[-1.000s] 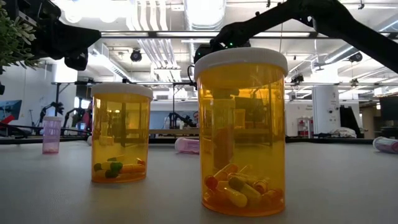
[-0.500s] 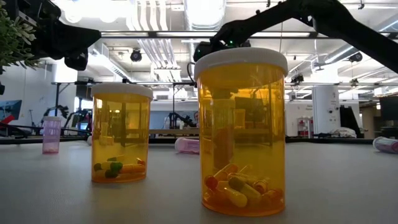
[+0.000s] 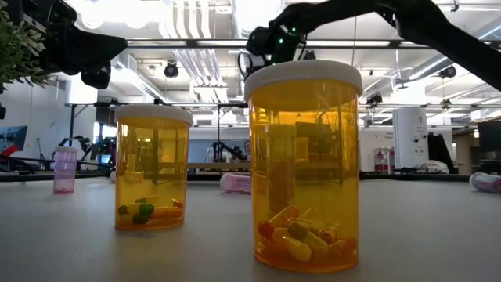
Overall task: Pick and place medicine bottles onto shelf by color
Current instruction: Put the middle left pink pill bottle on the shelf
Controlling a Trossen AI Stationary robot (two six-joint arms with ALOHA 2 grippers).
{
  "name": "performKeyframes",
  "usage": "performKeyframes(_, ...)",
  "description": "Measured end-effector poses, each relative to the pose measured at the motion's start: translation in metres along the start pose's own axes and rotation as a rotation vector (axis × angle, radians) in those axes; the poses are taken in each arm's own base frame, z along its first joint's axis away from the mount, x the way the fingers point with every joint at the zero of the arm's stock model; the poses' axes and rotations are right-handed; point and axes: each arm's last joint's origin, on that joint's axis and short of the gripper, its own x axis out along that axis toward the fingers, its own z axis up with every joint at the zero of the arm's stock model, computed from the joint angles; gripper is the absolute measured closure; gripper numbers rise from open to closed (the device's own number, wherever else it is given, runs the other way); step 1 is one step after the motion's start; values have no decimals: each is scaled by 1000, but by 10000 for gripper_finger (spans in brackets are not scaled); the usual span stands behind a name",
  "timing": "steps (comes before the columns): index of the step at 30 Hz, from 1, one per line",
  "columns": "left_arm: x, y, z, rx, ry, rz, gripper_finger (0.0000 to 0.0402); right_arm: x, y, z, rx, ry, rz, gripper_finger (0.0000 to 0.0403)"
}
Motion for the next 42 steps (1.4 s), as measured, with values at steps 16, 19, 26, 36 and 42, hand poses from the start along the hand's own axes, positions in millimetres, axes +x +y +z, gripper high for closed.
performKeyframes(16,0,0,2,0,-24,0,402,-116,13,-6,10,-224,50,184)
performKeyframes(19,-1,0,11,0,-114,1,402,-138,20,-10,10,-268,72,184)
performKeyframes(26,-14,0,50,-4,-551,4,402,-171,32,-22,-19,-308,113,184)
performKeyframes(36,-37,1,76,-4,-901,10,402,-175,35,-31,-6,-241,118,184)
performKeyframes(42,-37,1,76,125,-906,76,402,-175,36,-33,-9,-218,117,184)
